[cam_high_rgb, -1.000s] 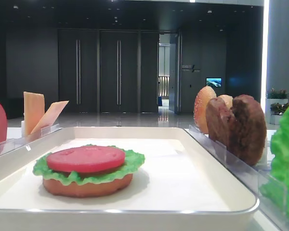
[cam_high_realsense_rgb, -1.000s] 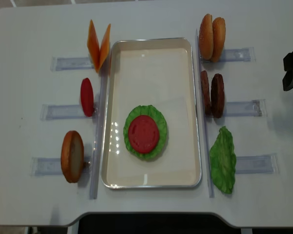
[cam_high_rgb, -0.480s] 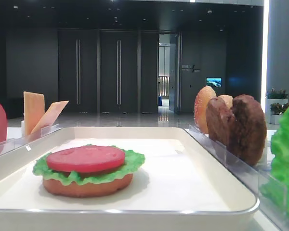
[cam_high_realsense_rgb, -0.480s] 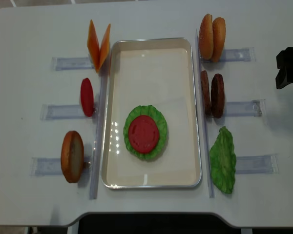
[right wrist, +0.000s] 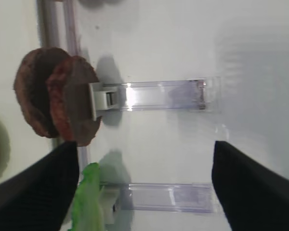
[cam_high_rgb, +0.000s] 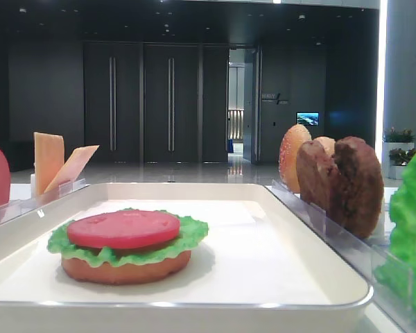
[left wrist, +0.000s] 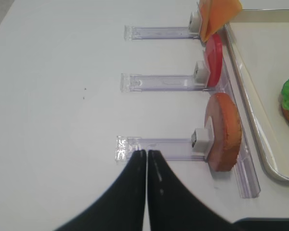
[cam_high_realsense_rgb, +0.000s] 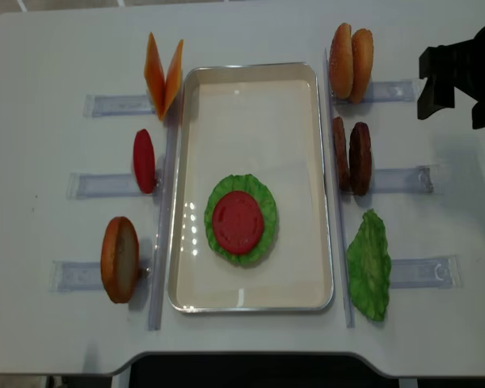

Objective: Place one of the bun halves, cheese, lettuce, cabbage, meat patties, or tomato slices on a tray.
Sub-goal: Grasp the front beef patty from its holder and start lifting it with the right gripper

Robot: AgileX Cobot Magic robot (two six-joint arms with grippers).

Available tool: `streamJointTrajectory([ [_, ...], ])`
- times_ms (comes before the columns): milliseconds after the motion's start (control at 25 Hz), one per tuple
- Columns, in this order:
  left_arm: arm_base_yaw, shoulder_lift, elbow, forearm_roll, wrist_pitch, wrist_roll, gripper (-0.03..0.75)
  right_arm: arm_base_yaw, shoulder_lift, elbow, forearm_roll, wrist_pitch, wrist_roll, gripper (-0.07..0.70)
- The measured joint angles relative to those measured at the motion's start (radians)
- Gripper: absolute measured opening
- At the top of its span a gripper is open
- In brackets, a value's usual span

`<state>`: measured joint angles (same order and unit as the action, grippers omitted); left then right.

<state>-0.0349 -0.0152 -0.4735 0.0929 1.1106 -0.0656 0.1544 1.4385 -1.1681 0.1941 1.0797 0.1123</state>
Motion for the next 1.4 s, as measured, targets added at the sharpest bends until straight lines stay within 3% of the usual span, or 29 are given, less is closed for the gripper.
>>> streamJointTrajectory([
  [520, 0.000, 0.000, 0.000, 0.000, 0.000, 0.000, 0.000, 0.268, 0.000, -0.017, -0.015, -0.018, 0.202, 0.539],
  [800, 0.000, 0.000, 0.000, 0.000, 0.000, 0.000, 0.000, 0.378, 0.006, -0.030, -0.015, -0.071, 0.282, 0.539],
  [1040, 0.000, 0.000, 0.000, 0.000, 0.000, 0.000, 0.000, 0.424, 0.069, -0.053, -0.015, -0.100, 0.332, 0.539],
  [1400, 0.000, 0.000, 0.000, 0.000, 0.000, 0.000, 0.000, 0.428, 0.157, -0.083, -0.025, -0.113, 0.341, 0.539],
])
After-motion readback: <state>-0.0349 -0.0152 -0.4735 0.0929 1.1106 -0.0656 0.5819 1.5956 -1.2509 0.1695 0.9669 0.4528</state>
